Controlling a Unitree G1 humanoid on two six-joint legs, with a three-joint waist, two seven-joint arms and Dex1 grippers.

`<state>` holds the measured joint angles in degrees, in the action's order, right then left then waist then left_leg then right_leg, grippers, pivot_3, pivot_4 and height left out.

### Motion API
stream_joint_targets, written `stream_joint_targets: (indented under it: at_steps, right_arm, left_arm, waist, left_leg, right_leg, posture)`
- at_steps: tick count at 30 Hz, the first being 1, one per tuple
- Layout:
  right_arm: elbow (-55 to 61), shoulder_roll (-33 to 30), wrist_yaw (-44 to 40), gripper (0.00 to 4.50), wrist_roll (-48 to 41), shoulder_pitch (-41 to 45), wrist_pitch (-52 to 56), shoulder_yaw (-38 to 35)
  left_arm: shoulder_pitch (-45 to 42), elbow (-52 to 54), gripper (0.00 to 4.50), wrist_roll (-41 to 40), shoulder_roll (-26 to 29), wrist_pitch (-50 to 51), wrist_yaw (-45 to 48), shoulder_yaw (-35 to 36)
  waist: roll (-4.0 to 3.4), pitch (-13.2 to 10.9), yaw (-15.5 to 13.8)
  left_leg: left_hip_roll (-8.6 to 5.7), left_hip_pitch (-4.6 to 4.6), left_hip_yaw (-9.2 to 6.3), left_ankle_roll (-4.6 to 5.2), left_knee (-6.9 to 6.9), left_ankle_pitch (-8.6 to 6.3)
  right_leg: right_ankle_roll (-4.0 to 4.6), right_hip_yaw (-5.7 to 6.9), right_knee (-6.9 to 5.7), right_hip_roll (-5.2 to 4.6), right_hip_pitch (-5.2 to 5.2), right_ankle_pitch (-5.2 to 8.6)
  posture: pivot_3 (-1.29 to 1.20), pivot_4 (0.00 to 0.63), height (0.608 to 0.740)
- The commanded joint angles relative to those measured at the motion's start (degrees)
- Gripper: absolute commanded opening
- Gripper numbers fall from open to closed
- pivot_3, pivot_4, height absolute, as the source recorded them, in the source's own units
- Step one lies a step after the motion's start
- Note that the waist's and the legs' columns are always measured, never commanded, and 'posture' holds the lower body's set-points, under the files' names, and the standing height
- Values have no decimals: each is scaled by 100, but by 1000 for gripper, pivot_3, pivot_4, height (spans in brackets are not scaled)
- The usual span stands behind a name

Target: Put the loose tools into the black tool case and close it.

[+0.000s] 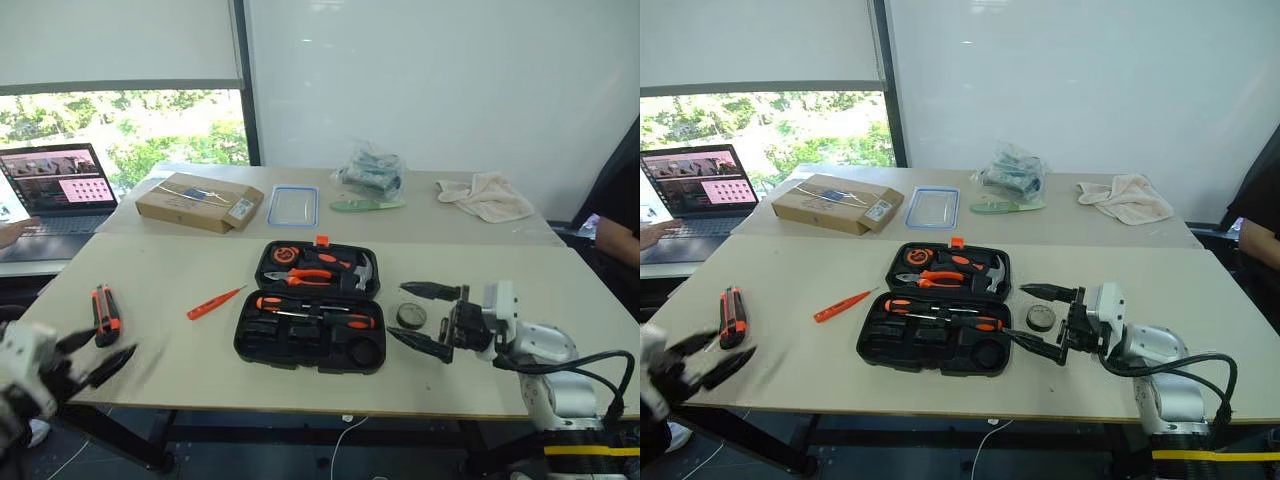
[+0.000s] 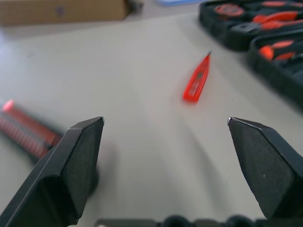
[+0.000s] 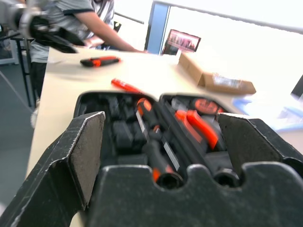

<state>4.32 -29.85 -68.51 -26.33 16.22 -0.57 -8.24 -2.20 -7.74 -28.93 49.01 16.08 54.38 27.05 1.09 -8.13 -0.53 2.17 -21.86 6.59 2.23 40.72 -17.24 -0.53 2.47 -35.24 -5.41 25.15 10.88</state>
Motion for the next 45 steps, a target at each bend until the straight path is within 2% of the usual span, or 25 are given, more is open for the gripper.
stream_joint_targets:
  at_steps: [1, 3, 6, 10, 14, 18, 21, 25, 27, 30, 33, 36, 40, 45]
  right_arm:
    - [480, -110, 135, 4419, -205, 14, 225, 71]
    - [560, -134, 206, 4419, -225, 40, 316, 127]
    - [640, -160, 294, 4419, -240, 93, 399, 169]
    - [775, -200, 402, 4419, -272, 92, 490, 201]
    - [950, -238, 529, 4500, -302, -11, 572, 173]
    - [1165, -320, 625, 4500, -344, -239, 651, 143]
    - [1311, -401, 701, 4500, -392, -371, 716, 72]
    - [1445, -571, 749, 4500, -471, -534, 779, -97]
    - [1518, -671, 773, 4500, -536, -652, 819, -189]
    - [1607, -766, 803, 4500, -611, -805, 864, -263]
    - [1707, -783, 838, 4500, -632, -918, 894, -263]
    - [1785, -775, 878, 4500, -632, -930, 914, -202]
    - [1862, -784, 924, 4500, -659, -949, 942, -189]
    - [1881, -777, 962, 4500, -647, -961, 938, -188]
  left_arm:
    - [-1484, -757, 4500, 733, 341, 734, 217, -1346]
    - [-2167, -1321, 4500, 1032, 346, 1015, 398, -1905]
    - [-2949, -2203, 4500, 1539, 154, 715, 693, -2566]
    - [-3703, -3315, 4500, 2016, -149, 310, 790, -3006]
    - [-4028, -3855, 3537, 2196, -389, -189, 973, -3107]
    - [-4145, -4165, 1849, 2230, -469, -461, 1168, -3031]
    - [-4194, -4252, 958, 1968, -396, -844, 1550, -2724]
    - [-4349, -3983, 958, 1452, -253, -1397, 2655, -2339]
    - [-4389, -3494, 958, 1369, -243, -1423, 3275, -2492]
    - [-4386, -2656, 958, 1333, -355, -1275, 3726, -2894]
    - [-4442, -1840, 958, 1625, -666, -1190, 3721, -3513]
    - [-4655, -1988, 958, 2304, -936, -1231, 3086, -3878]
    - [-4647, -2068, 958, 2495, -1125, -1339, 3173, -4168]
    - [-4675, -2409, 958, 2833, -1288, -1596, 3091, -4431]
  waist:
    - [0, 0, -7]
    - [0, 0, -2]
    - [1, 0, 96]
    - [7, -4, 129]
    - [9, -4, 108]
    - [11, -4, 49]
    - [12, -5, 47]
    - [33, -17, 46]
    - [39, -21, 21]
    - [39, -21, -16]
    - [38, -21, -43]
    - [41, -22, -45]
    - [42, -23, 61]
    - [42, -23, 31]
  left_leg:
    - [-6, 0, -1, 1, -1, 0]
    - [-13, -6, 3, -15, -2, 7]
    - [-18, -11, 20, -45, -3, 24]
    - [-21, -33, 35, -41, -6, 20]
    - [-24, -38, 34, -36, -6, 17]
    - [-25, -39, 31, -25, 0, 10]
    - [-25, -38, 21, -19, 1, 7]
    - [-22, -44, 16, -19, 6, 7]
    - [-23, -46, 11, -19, 10, 7]
    - [-25, -46, 12, -12, 14, 3]
    - [-29, -47, 4, -6, 20, 0]
    - [-35, -46, -1, 4, 37, -7]
    - [-30, -37, -3, 31, 31, -22]
    - [-30, -38, -4, 31, 32, -21]
  right_leg:
    - [0, 0, -2, 2, -3, 1]
    - [2, -1, -4, 11, 3, 1]
    - [-2, -4, 1, 18, 6, 2]
    - [-12, 3, 6, 21, 12, 9]
    - [-18, 5, 10, 14, 11, 11]
    - [-23, 6, 12, 8, 7, 13]
    - [-25, 3, 12, 6, 7, 13]
    - [-25, 4, 12, 8, 13, 13]
    - [-25, 7, 12, 7, 12, 13]
    - [-27, 7, 12, 4, 7, 12]
    - [-32, 5, 12, 2, 0, 11]
    - [-39, -3, 22, 2, -2, 9]
    - [-40, -19, 18, 13, 1, 8]
    - [-38, -15, 16, 13, 2, 9]
  posture:
    - [0, 150, 740]
    - [0, 150, 740]
    - [0, 150, 740]
    - [0, 150, 740]
    - [0, 150, 740]
    - [0, 150, 740]
    - [0, 150, 740]
    - [0, 150, 740]
    - [0, 150, 740]
    - [0, 150, 740]
    - [0, 150, 740]
    - [0, 150, 740]
    - [0, 150, 740]
    - [0, 150, 740]
